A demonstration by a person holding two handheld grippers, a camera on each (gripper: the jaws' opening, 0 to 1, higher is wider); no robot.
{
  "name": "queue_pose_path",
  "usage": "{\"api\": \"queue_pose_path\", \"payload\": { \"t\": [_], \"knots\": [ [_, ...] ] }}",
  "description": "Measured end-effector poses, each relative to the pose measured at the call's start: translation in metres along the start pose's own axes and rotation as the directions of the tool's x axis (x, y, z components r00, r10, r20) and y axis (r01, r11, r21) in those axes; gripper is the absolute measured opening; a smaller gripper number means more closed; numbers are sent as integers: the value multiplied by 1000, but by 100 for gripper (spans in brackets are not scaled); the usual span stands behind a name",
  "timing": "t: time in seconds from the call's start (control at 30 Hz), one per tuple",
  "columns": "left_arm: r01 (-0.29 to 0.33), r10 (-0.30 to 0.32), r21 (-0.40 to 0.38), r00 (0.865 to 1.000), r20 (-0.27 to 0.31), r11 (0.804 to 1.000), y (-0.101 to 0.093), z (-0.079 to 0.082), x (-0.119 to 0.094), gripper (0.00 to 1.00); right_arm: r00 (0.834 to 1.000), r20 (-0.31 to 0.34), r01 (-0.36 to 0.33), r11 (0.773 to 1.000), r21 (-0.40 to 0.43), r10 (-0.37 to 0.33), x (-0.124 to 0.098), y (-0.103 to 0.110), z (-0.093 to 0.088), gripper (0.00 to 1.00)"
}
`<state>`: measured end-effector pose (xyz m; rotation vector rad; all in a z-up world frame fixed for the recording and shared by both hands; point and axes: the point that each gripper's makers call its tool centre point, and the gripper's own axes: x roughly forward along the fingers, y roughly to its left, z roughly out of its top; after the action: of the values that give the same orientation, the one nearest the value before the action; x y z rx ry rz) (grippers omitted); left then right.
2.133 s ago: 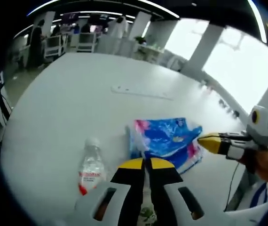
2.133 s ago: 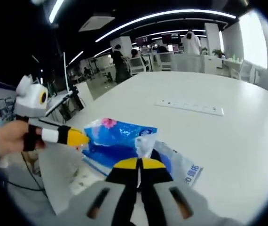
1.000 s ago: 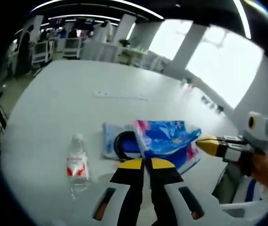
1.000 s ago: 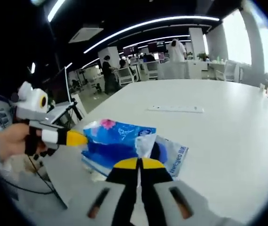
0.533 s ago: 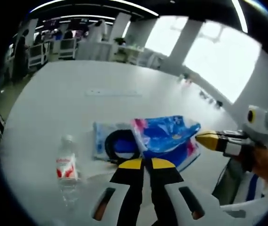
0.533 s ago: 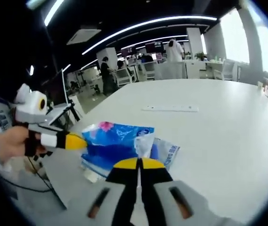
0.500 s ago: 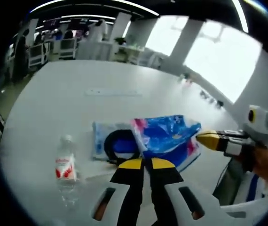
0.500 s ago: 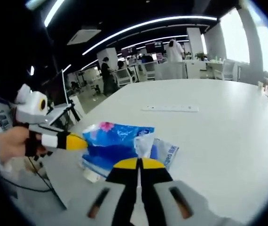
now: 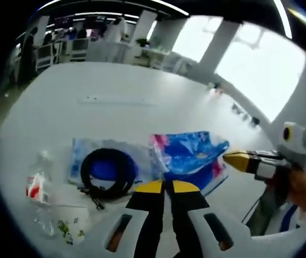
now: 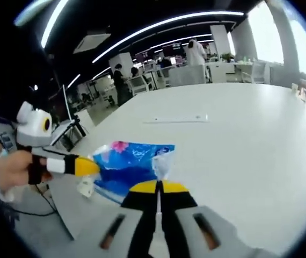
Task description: Arrange the tabletop items into an orderly group along one side of the table until the central work area is clear of visible clutter.
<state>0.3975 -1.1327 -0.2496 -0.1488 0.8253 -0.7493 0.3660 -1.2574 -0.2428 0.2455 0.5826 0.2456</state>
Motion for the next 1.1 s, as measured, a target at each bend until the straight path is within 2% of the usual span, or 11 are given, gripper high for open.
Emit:
{"api": "queue_pose_path", "payload": {
  "t": [0.13,0.23,0.6,0.87,1.1],
  "knots": [
    [11,-11,3,1000,9,1000,-18,7,15,0,1000,11,5,1000,17,-6,-5,-21,3,0],
    [-4,4,52,1000,-1,999,-30,8,28,0,1000,8,4,1000,19,-5,-7,-35,4,0],
    [-3,3,24,1000,-7,1000,-54,14,64,0,1000,9,14,999,47,-15,-13,-80,9,0],
    [-22,22,19,999,-32,1000,-51,16,86,0,1000,-7,7,997,80,-7,0,-97,5,0],
    [-43,44,42,998,-45,998,-35,28,112,0,999,-36,3,997,73,0,29,-111,13,0]
  ]
}}
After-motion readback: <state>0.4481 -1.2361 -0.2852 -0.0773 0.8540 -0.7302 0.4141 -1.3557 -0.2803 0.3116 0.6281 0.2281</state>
